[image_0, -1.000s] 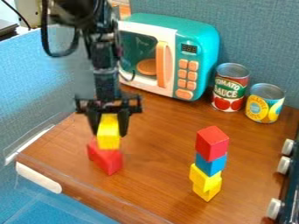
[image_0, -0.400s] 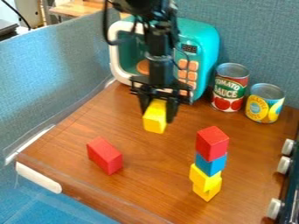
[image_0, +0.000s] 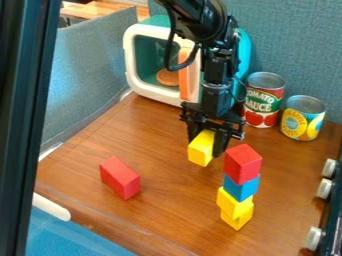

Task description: Put the rectangle beside blocks

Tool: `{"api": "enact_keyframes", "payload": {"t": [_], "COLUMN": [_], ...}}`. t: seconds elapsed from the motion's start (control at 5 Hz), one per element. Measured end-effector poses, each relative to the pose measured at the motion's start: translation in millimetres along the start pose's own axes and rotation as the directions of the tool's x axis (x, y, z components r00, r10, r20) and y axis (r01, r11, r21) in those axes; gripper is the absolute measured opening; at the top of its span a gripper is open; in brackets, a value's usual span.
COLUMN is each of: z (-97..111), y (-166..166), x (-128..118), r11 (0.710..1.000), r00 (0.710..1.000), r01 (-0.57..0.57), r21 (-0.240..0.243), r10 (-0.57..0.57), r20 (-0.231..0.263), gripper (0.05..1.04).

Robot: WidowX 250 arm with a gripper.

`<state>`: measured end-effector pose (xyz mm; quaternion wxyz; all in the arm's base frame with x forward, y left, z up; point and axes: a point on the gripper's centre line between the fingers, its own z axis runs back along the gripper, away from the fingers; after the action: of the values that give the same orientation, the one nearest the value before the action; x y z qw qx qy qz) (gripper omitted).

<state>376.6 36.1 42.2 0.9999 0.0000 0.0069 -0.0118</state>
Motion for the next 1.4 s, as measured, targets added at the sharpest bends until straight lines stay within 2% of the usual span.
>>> {"api": "enact_keyframes", "payload": {"t": [0.4,0.6,0.8,1.0,1.2,1.4], "z": [-19.2,-27.4,-27.7,-27.6,-27.0,11.1], "y": [16.2,17.7,18.2,19.5,16.7,12.9], "x": [-25.5,-39.5,-39.1,-39.2,-36.9,-27.8], "r11": [0.997,0.997,0.996,0.997,0.998,0.997], "r00": [0.994,0.992,0.992,0.993,0.995,0.997], "r01": [-0.081,-0.082,-0.09,-0.079,-0.061,-0.054], "r21": [-0.018,-0.012,-0.008,-0.001,-0.021,-0.063], "r10": [0.079,0.081,0.089,0.078,0.059,0.057], "r20": [-0.077,-0.097,-0.093,-0.091,-0.075,0.053], "gripper": [0.6,0.6,0.6,0.673,0.952,1.002]}}
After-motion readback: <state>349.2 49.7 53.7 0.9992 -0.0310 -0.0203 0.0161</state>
